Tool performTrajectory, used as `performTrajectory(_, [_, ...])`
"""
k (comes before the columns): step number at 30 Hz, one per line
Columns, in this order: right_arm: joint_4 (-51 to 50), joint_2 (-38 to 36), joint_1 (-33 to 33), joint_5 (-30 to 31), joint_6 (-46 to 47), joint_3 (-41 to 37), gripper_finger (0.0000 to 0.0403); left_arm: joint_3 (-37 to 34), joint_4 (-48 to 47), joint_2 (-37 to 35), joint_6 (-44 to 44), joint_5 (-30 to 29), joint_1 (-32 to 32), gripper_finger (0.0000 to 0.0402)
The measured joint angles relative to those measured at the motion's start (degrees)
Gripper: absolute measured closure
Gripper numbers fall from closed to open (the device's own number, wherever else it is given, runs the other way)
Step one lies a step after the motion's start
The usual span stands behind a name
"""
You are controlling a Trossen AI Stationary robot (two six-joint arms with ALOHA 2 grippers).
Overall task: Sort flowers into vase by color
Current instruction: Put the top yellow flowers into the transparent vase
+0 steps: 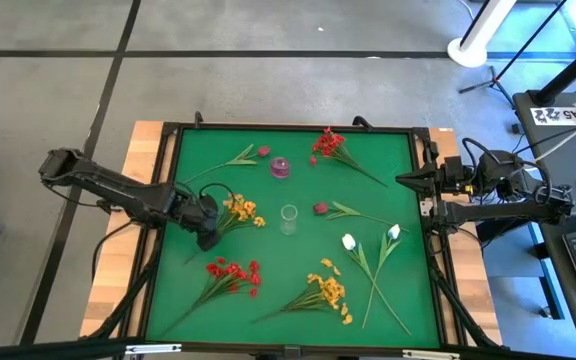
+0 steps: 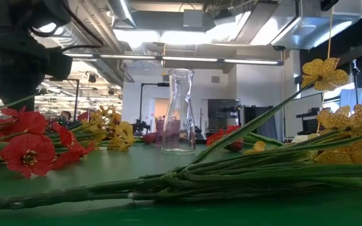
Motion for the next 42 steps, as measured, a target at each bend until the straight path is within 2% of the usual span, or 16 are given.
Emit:
performTrajectory(10, [0.02,-0.01,0.0,0.01,-0.01,0.0,0.038,3.83,-1.38,3.26,6.34,-6.47,1.9,0.0243])
performTrajectory(13, [0.02,0.01,0.0,-0.01,0.0,0.0,0.038,5.79,-1.4,3.26,7.66,-5.63,2.21,0.0278])
performTrajectory(18, [0.04,0.01,0.0,0.01,-0.01,0.0,0.038,7.88,-1.63,3.22,9.17,-6.23,1.78,0.0364])
performTrajectory(20, [0.03,0.01,0.0,-0.01,-0.01,0.0,0.038,8.06,-1.59,3.22,9.37,-6.07,1.79,0.0381])
performTrajectory(22, [0.04,0.0,0.0,0.0,-0.01,0.0,0.038,8.07,-1.63,3.22,10.29,-4.49,1.66,0.0382])
performTrajectory(25, [0.04,0.01,0.0,-0.01,-0.01,0.0,0.038,8.07,-0.76,3.22,11.25,-1.76,0.92,0.0361])
performTrajectory(29, [0.04,0.01,0.02,0.01,0.01,0.0,0.038,8.07,1.38,3.22,11.32,-1.3,-0.37,0.0302])
performTrajectory(36, [0.04,0.0,0.0,-0.01,-0.01,0.0,0.038,8.07,1.71,3.87,9.8,-7.82,-1.66,0.0175])
performTrajectory(39, [0.04,-0.01,0.02,-0.01,0.01,0.0,0.038,8.07,1.74,5.96,7.16,-8.63,-1.52,0.0137])
performTrajectory(42, [0.04,0.01,0.02,-0.01,0.01,0.0,0.038,8.07,1.7,8.74,4.27,-8.29,-1.28,0.012])
